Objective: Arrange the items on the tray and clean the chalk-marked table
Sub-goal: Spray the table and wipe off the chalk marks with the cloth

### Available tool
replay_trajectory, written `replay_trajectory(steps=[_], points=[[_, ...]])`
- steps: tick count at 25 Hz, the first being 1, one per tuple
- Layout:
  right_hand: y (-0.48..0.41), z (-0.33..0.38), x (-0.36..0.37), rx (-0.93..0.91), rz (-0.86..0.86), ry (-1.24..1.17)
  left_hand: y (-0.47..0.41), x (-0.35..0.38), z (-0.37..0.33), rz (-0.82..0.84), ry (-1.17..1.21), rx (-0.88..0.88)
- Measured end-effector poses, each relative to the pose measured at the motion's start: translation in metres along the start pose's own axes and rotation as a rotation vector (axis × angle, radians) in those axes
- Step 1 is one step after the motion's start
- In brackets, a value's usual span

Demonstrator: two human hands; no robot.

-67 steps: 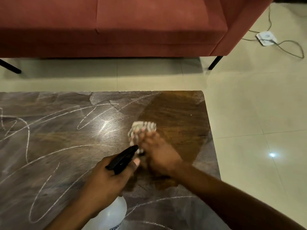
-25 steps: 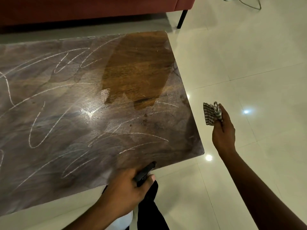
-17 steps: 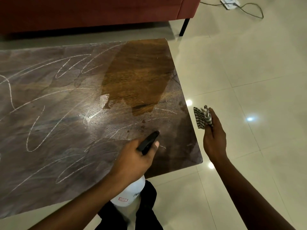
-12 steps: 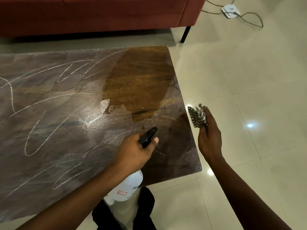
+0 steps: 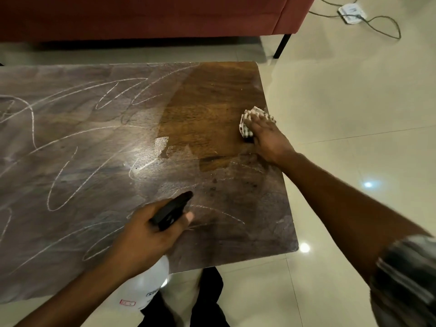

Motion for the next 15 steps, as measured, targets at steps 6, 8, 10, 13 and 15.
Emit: replay_trajectory(steps=[6, 8, 10, 13, 15], points=[[0.261, 0.021, 0.110, -0.165, 0.020, 0.064, 0.019, -0.020, 0.007, 0.060, 0.021, -0.003], [0.314, 0.023, 0.131, -0.207, 0.141, 0.089, 0.023, -0.015, 0.004, 0.087, 0.026, -0.010], [0.289, 0.016, 0.116, -0.241, 0.144, 0.070, 0.027, -0.010, -0.001, 0.103, 0.030, -0.024], [0.161, 0.002, 0.057, -0.104, 0.029, -0.001, 0.034, -0.008, -0.004, 0.102, 0.075, -0.062], [0.067, -0.011, 0.016, 0.050, -0.041, -0.073, 0.038, -0.007, -0.008, 0.096, 0.075, -0.061]])
Point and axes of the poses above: each hand's wrist, its own y-axis away from the middle knuckle, its own x-axis out of the palm, z = x × y, the point moved 5 cm from there along -y, towards the middle knuckle, and after that the axes turned 5 degrees about z, right-handed, at the moved point
